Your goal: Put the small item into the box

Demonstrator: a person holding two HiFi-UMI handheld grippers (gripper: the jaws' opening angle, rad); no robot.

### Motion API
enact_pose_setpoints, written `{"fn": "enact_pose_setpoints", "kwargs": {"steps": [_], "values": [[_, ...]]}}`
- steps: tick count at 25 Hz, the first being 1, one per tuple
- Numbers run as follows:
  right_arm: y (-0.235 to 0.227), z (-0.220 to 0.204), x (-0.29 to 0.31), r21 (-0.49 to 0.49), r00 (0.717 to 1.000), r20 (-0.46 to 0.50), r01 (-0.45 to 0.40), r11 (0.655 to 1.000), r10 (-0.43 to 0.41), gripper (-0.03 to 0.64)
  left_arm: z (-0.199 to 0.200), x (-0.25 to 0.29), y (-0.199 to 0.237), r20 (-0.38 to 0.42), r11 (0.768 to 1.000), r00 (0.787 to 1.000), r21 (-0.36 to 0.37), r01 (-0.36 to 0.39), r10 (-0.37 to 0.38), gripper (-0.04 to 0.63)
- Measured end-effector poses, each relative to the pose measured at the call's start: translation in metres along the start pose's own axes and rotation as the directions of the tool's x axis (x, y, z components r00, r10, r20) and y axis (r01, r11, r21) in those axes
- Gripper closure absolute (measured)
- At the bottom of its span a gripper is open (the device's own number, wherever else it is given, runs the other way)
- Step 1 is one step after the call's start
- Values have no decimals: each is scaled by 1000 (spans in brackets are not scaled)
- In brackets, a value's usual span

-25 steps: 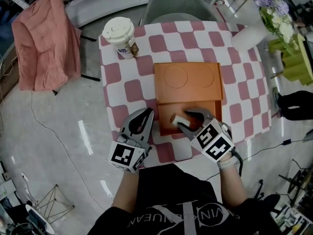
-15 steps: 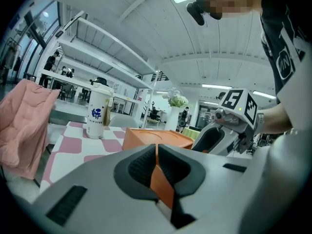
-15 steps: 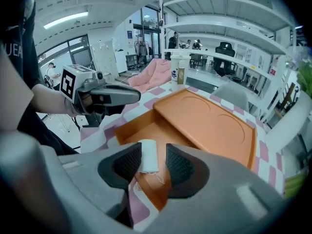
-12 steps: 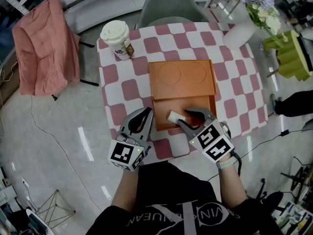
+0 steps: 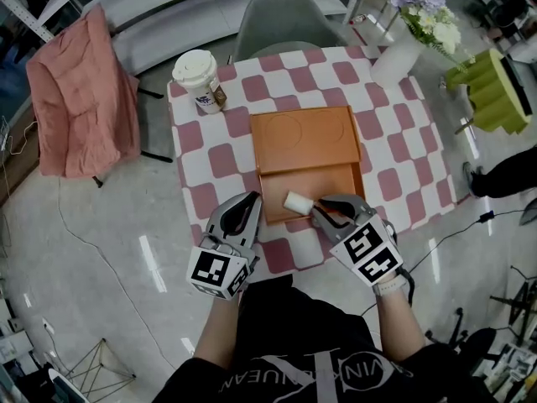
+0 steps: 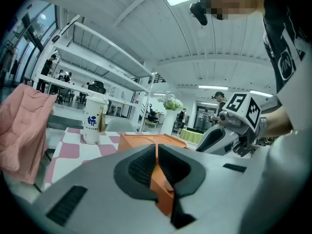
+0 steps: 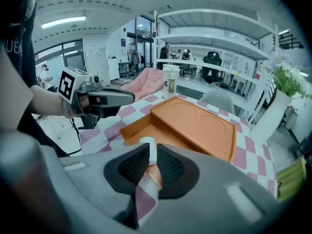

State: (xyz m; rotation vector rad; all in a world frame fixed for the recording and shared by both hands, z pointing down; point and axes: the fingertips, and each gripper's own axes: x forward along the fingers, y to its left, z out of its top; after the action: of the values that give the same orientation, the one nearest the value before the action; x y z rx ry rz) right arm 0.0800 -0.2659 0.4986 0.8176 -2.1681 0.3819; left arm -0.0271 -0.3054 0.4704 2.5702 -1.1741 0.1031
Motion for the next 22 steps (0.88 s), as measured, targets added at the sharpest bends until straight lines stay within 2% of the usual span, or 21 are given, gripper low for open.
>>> {"fn": "enact_pose_setpoints", "kwargs": {"steps": [6,12,22], "values": [[4,0,-17,8,998,50,46,999,-46,611,6,-8,-10,11,1000,1000,19,9,-9,575],[5,-1,-37,37,988,111,101,994,-104,611,10,-16,-24,16,999,1000,36,23,-24,575],[-3,8,-73,106,952,231,182,978,-202,611,25,-33,-34,46,997,999,74,22,-26,575]]}}
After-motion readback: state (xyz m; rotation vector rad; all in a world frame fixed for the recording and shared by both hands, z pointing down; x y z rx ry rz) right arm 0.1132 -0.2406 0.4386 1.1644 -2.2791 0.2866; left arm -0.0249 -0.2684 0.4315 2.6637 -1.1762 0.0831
